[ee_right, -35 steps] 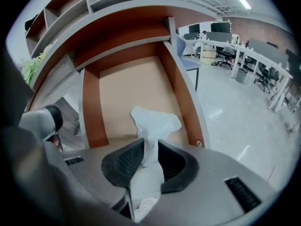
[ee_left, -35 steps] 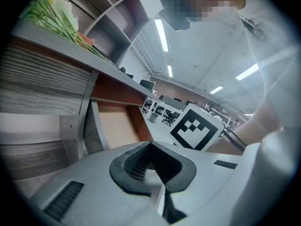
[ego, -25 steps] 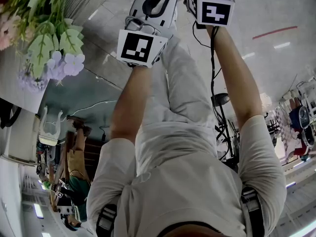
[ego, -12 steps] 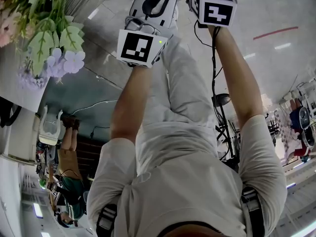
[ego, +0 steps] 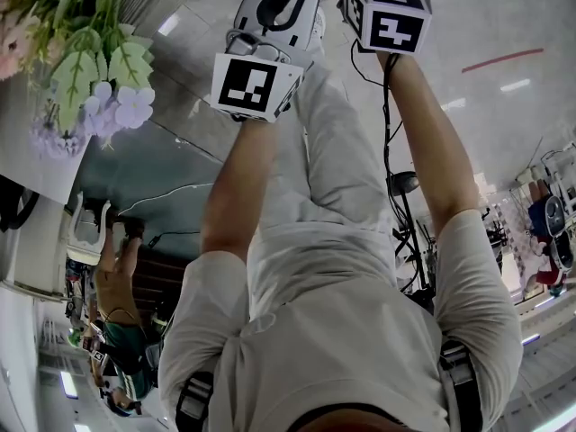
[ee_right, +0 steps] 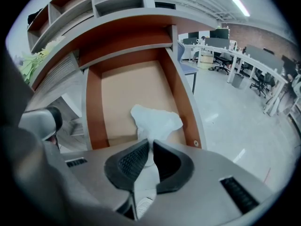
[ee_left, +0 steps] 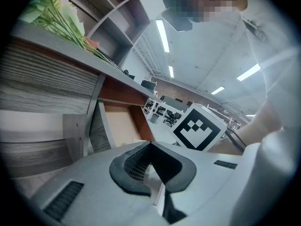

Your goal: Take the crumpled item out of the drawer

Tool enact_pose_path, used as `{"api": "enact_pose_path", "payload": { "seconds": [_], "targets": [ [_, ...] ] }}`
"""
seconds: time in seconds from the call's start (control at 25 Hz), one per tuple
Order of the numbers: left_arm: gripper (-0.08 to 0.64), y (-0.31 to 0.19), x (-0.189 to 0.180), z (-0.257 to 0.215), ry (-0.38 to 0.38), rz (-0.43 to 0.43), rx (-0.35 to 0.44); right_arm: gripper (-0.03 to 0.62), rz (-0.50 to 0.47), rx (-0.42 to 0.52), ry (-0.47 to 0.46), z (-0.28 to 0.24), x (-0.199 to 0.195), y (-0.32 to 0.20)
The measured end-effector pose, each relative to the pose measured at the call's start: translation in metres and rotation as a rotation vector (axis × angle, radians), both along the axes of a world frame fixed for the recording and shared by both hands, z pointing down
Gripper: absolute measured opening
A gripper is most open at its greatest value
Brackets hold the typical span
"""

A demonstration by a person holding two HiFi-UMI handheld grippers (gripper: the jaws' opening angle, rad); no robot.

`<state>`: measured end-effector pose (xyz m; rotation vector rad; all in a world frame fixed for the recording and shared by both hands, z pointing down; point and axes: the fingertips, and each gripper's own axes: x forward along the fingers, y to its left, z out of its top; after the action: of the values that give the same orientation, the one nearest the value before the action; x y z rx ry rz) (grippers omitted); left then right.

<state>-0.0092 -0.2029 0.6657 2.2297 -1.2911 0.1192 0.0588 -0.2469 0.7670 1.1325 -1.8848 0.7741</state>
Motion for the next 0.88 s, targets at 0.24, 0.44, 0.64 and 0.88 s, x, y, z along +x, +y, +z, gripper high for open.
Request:
{"api": "enact_pose_path", "payload": {
  "seconds": [0.24,0.44,0.64,0.88],
  "targets": [
    [0.0,0.001,-0.002,-0.006,0.008,-0.009,0.009,0.035,0.0,0.02,0.001,-0.009,0.001,0.0],
    [0.0,0.002,-0.004,-0.013,-0.002,-0.007,0.016,0.035,0.006,0.034,-0.004,-0.021,0.003,0.001],
    [0.0,0.003,0.0,-0.025,-0.008,0.007,0.032,0.035,0.01,0.053,-0.013,-0.036,0.003,0.005],
    [0.0,0.007,0.005,-0.045,-0.015,0.022,0.048,0.035,0.026,0.076,-0.033,-0.061,0.006,0.009]
  ]
}}
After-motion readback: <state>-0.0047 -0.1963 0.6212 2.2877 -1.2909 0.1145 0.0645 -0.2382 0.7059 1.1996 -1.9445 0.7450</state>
